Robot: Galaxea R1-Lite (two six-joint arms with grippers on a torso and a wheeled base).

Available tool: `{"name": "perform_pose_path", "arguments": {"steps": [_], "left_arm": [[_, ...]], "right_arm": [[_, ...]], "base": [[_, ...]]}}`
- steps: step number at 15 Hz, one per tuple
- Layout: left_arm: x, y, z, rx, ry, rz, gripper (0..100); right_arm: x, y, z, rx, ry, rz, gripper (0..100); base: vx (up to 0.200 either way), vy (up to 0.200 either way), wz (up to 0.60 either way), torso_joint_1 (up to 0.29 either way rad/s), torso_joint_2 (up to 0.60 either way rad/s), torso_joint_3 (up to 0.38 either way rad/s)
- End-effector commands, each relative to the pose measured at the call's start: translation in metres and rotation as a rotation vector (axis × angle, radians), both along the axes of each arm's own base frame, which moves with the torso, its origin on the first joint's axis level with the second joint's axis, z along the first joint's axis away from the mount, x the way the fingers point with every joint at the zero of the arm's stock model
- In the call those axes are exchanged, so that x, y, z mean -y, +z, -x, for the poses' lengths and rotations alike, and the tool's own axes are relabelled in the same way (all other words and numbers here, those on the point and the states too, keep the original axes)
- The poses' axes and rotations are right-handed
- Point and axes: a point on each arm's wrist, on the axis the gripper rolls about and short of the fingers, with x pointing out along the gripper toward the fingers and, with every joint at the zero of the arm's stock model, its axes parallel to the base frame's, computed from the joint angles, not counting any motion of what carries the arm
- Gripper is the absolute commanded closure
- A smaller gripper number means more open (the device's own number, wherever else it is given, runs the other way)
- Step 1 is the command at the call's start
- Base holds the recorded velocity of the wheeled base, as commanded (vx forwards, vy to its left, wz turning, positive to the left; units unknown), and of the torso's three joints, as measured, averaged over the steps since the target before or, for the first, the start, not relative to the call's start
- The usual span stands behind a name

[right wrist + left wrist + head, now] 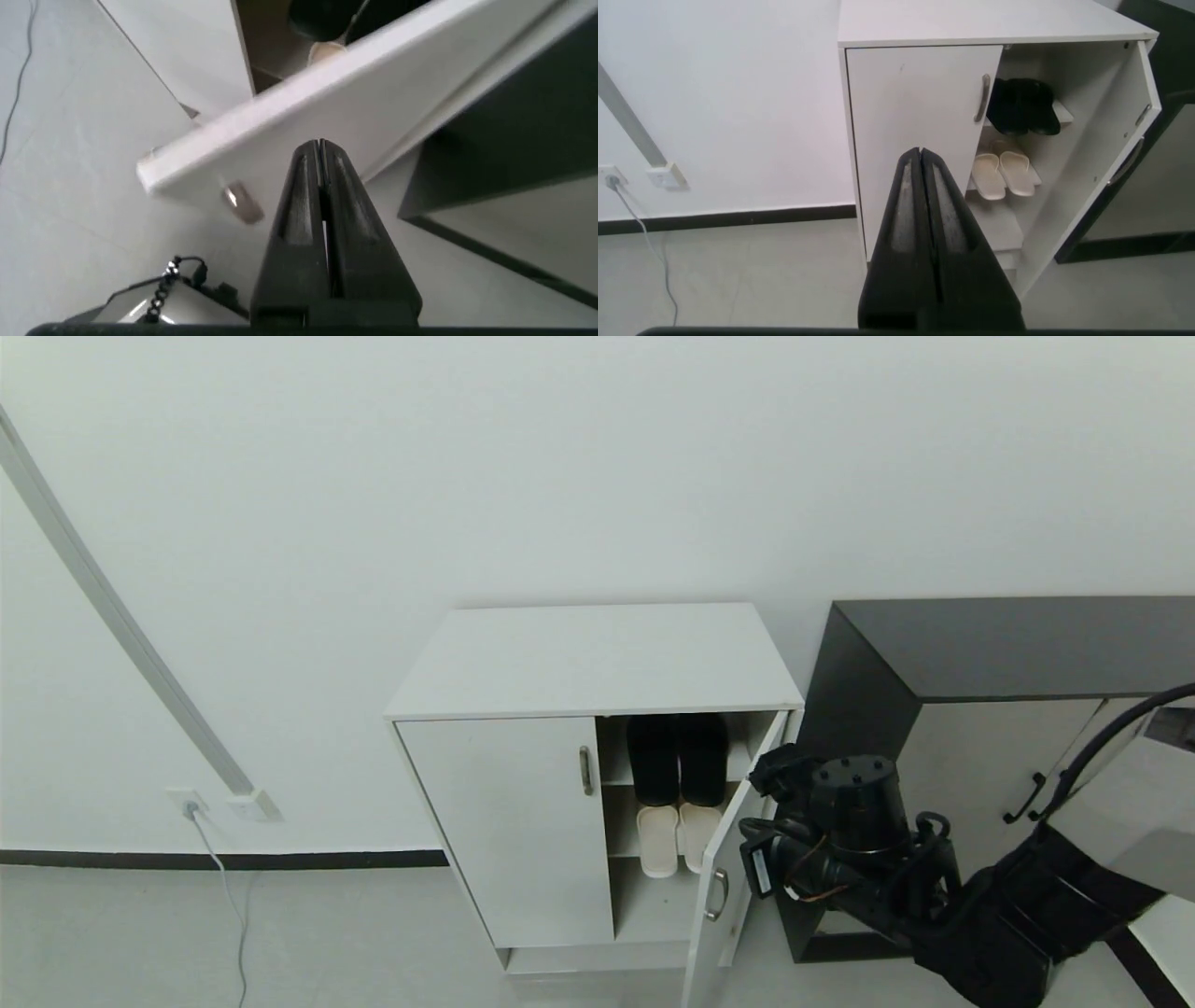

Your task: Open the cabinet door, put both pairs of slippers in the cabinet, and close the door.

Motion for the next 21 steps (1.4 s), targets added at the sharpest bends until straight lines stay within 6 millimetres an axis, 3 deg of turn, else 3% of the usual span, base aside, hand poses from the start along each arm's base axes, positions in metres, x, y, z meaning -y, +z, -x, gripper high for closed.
{"name": "perform_pose_path", "arguments": {"steps": [1, 21], "left_arm": [[0.0, 0.0, 0.0, 0.0, 0.0, 0.0, 100], [0.0, 0.0, 0.0, 0.0, 0.001, 0.0, 100]], "right_arm": [[-0.007, -0.016, -0.015, -0.018, -0.009, 0.012, 100], [-0.063, -0.038, -0.118, 0.136, -0.056, -0.116, 100]], "base": [[0.0, 0.0, 0.0, 0.0, 0.0, 0.0], [0.0, 0.0, 0.0, 0.0, 0.0, 0.0]]}}
